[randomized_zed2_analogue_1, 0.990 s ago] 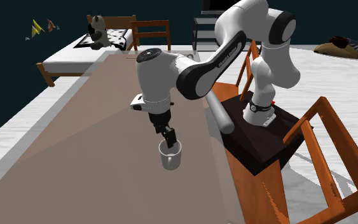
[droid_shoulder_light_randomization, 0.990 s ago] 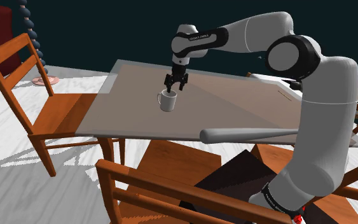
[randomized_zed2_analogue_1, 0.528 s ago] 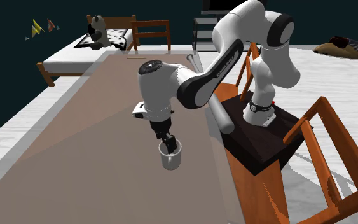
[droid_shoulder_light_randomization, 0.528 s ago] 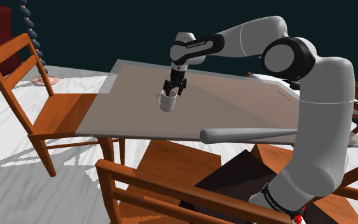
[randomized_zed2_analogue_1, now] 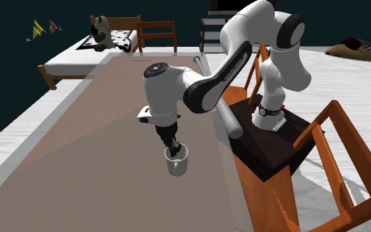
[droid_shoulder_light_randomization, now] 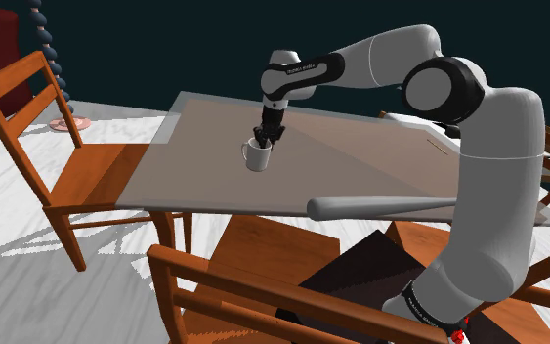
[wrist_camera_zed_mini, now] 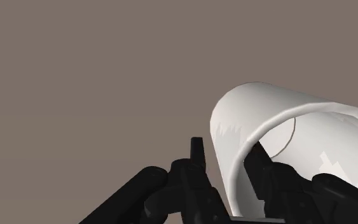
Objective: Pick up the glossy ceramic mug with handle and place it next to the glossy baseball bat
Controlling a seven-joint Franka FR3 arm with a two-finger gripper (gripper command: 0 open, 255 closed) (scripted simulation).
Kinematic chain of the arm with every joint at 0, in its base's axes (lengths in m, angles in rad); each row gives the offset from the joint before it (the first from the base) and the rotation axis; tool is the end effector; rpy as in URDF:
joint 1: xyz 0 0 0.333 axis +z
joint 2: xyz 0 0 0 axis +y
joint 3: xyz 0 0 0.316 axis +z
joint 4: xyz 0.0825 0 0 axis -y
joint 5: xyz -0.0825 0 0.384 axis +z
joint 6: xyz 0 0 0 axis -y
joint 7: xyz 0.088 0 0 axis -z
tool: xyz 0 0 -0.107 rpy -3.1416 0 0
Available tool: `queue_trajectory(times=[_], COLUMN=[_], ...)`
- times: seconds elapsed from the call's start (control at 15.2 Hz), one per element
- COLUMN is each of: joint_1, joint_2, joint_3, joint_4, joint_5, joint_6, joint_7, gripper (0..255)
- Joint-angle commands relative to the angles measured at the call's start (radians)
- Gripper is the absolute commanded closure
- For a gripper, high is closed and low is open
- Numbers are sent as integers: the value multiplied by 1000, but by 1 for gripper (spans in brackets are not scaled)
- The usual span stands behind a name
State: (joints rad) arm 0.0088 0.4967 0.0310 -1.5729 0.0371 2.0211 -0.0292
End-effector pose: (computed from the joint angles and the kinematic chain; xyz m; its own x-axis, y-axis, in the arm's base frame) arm 0.6820 0.0265 0.3493 0.9976 0.0497 -0.0474 0.0474 -0.9977 -0.0487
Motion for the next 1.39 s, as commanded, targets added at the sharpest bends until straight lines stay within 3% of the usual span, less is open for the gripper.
queue_trajectory(times=[0.0,0.46,1.32], joint_1=[0,0,-1], joint_2=[0,0,-51], joint_3=[0,0,0], joint_4=[0,0,99], joint_5=[0,0,-1], joint_6=[0,0,-150], joint_7=[0,0,6], gripper=[255,255,255])
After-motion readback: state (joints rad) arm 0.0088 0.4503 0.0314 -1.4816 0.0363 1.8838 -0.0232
